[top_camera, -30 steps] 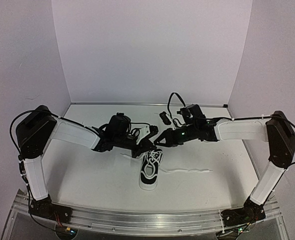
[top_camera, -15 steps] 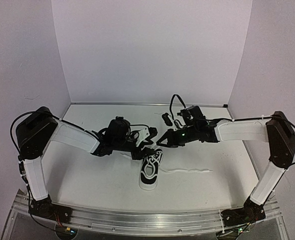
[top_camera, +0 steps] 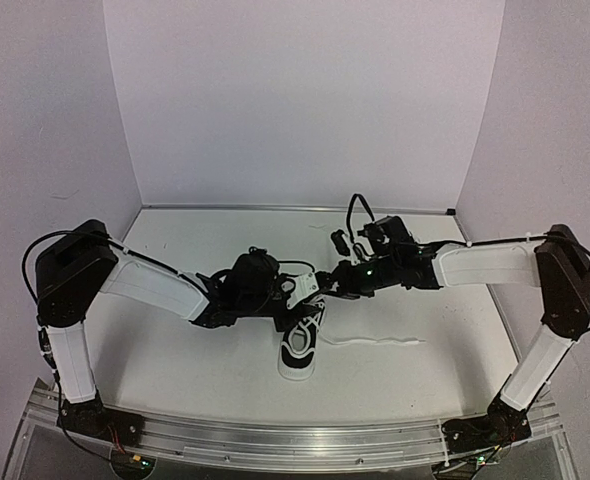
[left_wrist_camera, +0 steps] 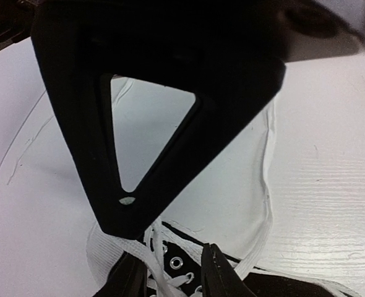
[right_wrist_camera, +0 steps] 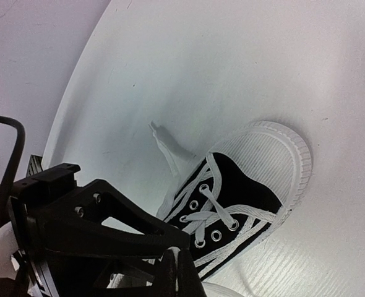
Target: Tie the shoes
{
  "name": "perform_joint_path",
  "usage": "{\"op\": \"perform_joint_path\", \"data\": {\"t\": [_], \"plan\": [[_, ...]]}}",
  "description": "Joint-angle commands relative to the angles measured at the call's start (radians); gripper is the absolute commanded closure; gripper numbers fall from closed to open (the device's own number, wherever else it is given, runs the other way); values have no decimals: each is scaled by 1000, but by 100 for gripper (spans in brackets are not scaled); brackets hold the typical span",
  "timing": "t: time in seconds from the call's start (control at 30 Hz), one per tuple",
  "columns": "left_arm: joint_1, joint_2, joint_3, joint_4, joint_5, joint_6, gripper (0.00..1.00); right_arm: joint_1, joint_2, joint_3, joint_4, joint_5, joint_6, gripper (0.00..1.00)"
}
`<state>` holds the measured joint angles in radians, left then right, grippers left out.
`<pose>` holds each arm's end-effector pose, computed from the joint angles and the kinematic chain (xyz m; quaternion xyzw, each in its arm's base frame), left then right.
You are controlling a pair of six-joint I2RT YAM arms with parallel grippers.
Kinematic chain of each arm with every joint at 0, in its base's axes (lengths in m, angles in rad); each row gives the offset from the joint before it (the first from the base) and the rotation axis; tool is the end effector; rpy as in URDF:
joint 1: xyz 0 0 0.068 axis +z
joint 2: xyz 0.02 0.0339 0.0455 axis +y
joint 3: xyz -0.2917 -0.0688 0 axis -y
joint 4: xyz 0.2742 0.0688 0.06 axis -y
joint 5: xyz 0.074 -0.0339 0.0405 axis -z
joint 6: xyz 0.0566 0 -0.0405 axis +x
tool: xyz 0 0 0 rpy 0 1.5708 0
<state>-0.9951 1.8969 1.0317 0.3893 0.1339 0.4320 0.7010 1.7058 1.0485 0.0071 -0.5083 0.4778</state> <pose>0.2401 -0.3837 0.1604 0.5839 0.6213 -0.1992 0.4830 0.2965 0.2863 0.2078 -0.2076 0.8493 0.4262 0.2322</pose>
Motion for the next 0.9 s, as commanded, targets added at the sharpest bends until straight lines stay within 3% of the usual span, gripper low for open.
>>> {"op": "perform_joint_path", "data": {"t": [0.0,0.3,0.53,0.7,0.87], "plan": [[-4,4,52,-14,-127,5,73,-5,-46,-6,29,28,12,100],[-4,6,65,-94,-173,33,85,-5,-44,-4,28,31,11,100],[-4,27,89,-135,-165,45,88,-6,-41,1,27,30,11,100],[-4,24,78,-119,-140,42,100,-9,-55,-4,20,35,13,100],[-4,-3,31,-52,-71,40,100,-80,-156,-101,-4,18,28,62]]}}
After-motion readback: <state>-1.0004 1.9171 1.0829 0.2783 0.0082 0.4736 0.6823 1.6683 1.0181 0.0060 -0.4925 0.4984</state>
